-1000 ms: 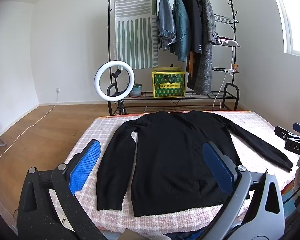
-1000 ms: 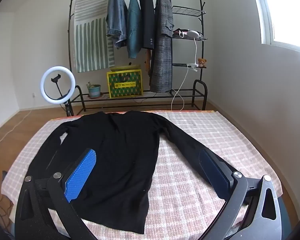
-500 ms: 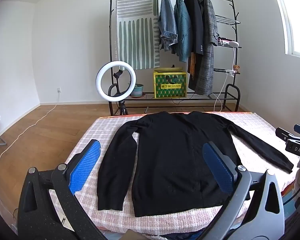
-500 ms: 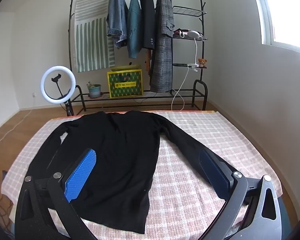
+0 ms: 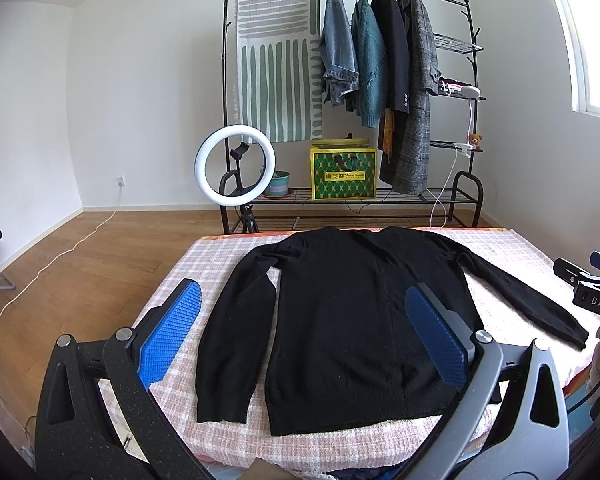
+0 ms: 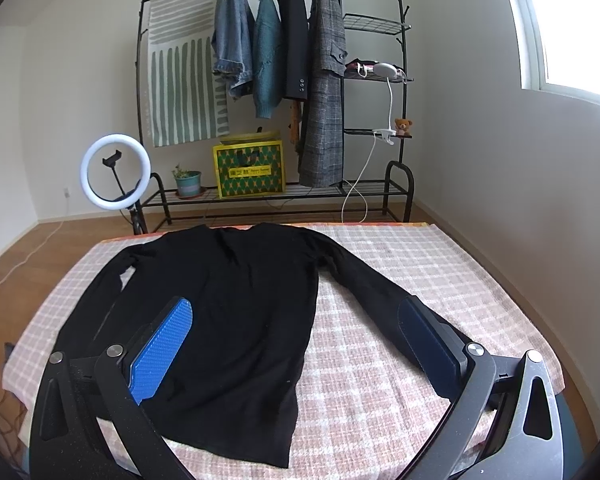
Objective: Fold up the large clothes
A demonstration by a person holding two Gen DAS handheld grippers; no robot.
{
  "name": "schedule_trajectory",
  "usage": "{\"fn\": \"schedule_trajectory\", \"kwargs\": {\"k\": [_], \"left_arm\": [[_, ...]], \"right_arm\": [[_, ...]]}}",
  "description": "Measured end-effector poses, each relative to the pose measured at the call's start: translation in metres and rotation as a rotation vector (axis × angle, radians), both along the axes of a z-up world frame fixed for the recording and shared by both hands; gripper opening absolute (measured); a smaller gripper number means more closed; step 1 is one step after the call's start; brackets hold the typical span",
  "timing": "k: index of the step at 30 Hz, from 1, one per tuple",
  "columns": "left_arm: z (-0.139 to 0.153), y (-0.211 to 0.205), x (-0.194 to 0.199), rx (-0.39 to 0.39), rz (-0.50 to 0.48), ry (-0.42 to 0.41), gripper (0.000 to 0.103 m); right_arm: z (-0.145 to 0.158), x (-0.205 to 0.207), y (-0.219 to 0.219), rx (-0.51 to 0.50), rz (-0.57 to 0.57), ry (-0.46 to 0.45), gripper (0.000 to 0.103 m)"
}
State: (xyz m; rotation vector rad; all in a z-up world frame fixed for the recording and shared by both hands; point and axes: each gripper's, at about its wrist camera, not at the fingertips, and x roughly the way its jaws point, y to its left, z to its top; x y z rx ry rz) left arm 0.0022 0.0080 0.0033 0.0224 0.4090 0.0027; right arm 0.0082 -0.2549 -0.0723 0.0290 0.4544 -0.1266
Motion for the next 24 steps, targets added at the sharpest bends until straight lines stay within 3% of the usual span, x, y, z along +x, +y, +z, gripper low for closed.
{"fn": "schedule_trajectory", "kwargs": {"k": [24], "left_arm": [[0.0045,0.0047,-0.0024,-0.005,0.004,-0.006,0.103]], "right_arm": [[0.0001,-0.0002,-0.0009,0.004,-0.001,-0.001,0.102]]}}
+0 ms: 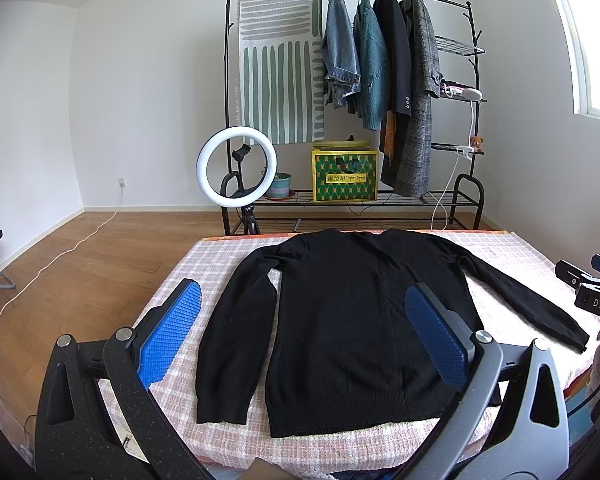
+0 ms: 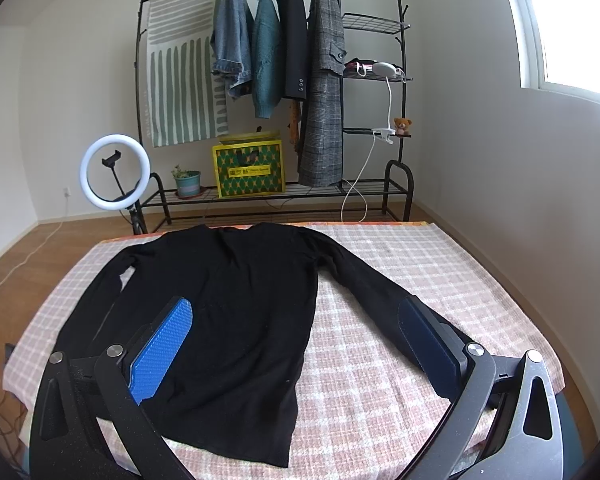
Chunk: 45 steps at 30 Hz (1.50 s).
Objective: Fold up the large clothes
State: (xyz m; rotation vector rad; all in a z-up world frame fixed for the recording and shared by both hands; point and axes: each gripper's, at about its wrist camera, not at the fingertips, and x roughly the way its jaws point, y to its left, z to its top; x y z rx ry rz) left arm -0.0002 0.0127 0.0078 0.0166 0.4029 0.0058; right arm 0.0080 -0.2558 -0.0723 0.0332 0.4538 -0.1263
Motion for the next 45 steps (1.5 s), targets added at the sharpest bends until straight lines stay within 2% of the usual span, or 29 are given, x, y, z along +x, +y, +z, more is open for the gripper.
{"fn": "schedule_trajectory", "kwargs": {"k": [28,45], "left_arm": [[-0.001,0.01,-0.001,0.0,0.008,0.003,0.103],[-0.024,0.031,0.014,0.018,0.068,0.049,0.103]], "right_arm": [[0.0,0.003,0.0,-0.005,-0.006,0.002,0.102],[0.0,0.015,0.021,-0.009,0.03,0.003,0.102]]}}
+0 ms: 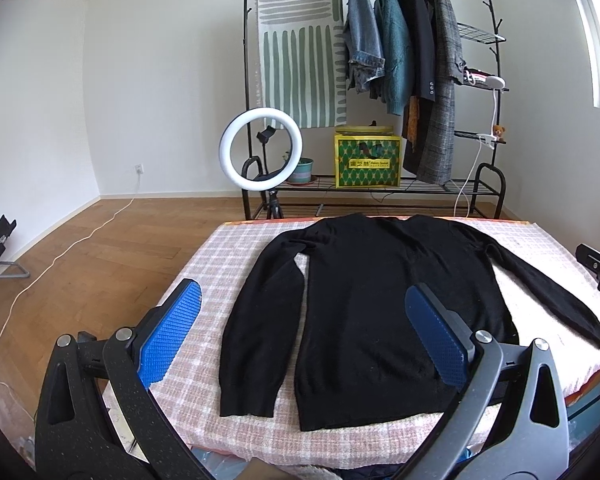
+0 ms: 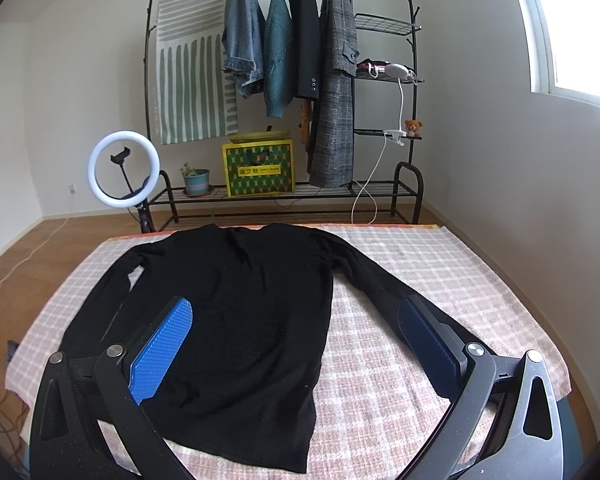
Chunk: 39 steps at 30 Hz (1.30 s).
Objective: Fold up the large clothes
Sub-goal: 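Move the left gripper to the sweater's side edge and grasp it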
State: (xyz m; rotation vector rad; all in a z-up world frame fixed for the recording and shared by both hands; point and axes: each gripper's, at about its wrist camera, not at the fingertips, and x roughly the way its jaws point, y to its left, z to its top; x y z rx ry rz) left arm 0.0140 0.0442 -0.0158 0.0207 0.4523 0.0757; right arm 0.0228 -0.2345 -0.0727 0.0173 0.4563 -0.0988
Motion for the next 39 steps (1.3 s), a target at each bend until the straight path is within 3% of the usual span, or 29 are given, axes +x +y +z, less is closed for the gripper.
{"fn": "schedule_trajectory", "kwargs": {"k": [8,11,16,19,22,26,31,34,39], "left_arm": [[-0.031,0.045,0.027,-0.009,0.084,0.099,0.103],[-0.045,0.069,0.036,-0.037,0.104,0.09,0.103],[-0.065,0.095,0.061,-0.038,0.127,0.142,0.087],[-0.092,0.118,0.085,-0.135,0.125,0.265,0.069],[-0.125,0.139,0.107,-0.283,0.118,0.405,0.062],[-0.171,0.166,0.136,-0.446,0.137,0.549,0.053],[-0.203,0.185,0.167,-0.536,0.156,0.613,0.053],[-0.215,0.196,0.185,-0.579,0.17,0.617,0.053],[-0.236,0.205,0.218,-0.638,0.197,0.651,0.053]], "right_arm": [[-0.013,0.012,0.015,0.024,0.058,0.028,0.102],[-0.02,0.018,0.019,0.038,0.074,0.028,0.102],[-0.024,0.034,0.034,0.064,0.149,0.038,0.102],[-0.02,0.047,0.047,0.066,0.192,0.042,0.102],[-0.016,0.063,0.059,0.093,0.232,0.043,0.1],[-0.018,0.084,0.071,0.116,0.276,0.04,0.085],[-0.037,0.103,0.084,0.047,0.332,0.05,0.075],[-0.046,0.119,0.081,0.076,0.355,0.108,0.064],[-0.052,0.138,0.071,0.163,0.344,0.158,0.063]]}}
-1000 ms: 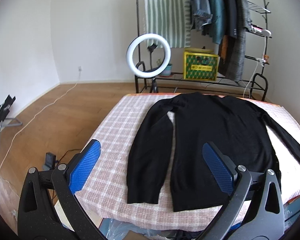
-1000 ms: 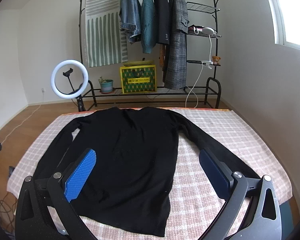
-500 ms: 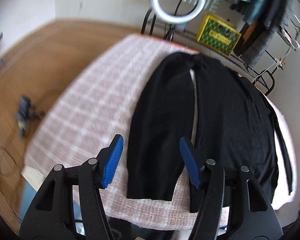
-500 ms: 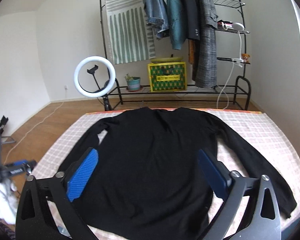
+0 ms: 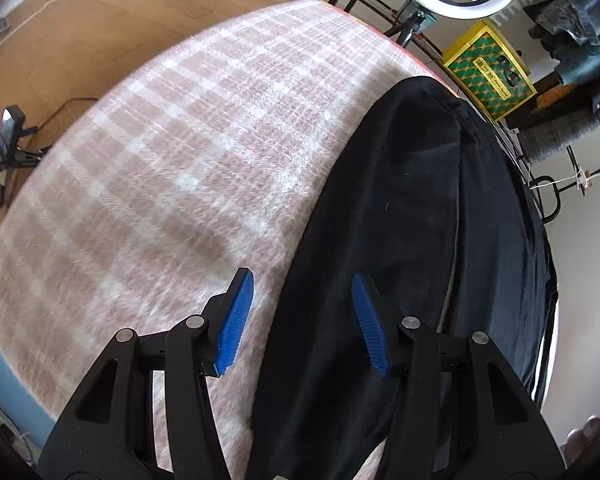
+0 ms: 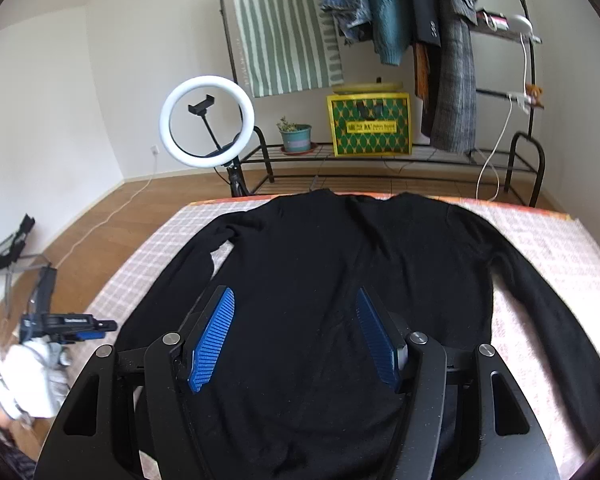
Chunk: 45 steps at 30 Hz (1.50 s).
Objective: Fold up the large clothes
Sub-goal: 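Move the left gripper to the sweater's side edge and grasp it, then lift the grasped sweater side with the left gripper and fold it inward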
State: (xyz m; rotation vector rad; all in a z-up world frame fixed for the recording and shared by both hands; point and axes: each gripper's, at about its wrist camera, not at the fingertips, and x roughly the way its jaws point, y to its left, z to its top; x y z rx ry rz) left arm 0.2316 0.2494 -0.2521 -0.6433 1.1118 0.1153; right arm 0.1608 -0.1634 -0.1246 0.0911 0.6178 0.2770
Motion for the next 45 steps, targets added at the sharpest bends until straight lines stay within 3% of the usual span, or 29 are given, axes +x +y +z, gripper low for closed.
{"fn": "schedule_trajectory", "kwargs": {"k": [2,6,8,10,13,19,28,33,40,45], "left_arm": [[-0.005,0.0,0.01,-0.03,0.008,0.011,0.053],[-0.005,-0.005,0.024,0.011,0.0,0.001,0.053],[-0.004,-0.007,0.027,0.024,0.007,-0.008,0.048],[-0.006,-0.007,0.03,0.015,0.008,-0.009,0.008],[-0.007,-0.005,0.031,-0.013,0.018,-0.031,0.002],[0.018,-0.007,0.028,-0.01,-0.014,-0.123,0.001],[0.052,-0.033,0.022,-0.076,-0.076,-0.217,0.001],[0.084,-0.086,0.018,-0.067,-0.222,-0.29,0.001],[0.099,-0.177,0.008,-0.097,-0.459,-0.31,0.0],[0.09,-0.234,-0.008,0.02,-0.625,-0.285,0.0]], "right_arm": [[0.001,0.003,-0.003,0.008,-0.007,0.004,0.063],[0.0,0.006,-0.004,-0.013,-0.024,-0.001,0.063],[-0.001,0.008,-0.007,-0.007,-0.032,0.008,0.063],[-0.002,0.01,-0.011,0.0,-0.041,0.018,0.063],[-0.004,0.013,-0.014,-0.003,-0.056,0.029,0.063],[-0.006,0.013,-0.013,-0.011,-0.049,0.047,0.063],[-0.006,0.012,-0.015,-0.022,-0.059,0.048,0.063],[-0.008,0.012,-0.017,-0.026,-0.065,0.059,0.063],[-0.008,0.012,-0.018,-0.03,-0.062,0.059,0.063],[-0.01,0.014,-0.021,-0.024,-0.062,0.073,0.063]]}}
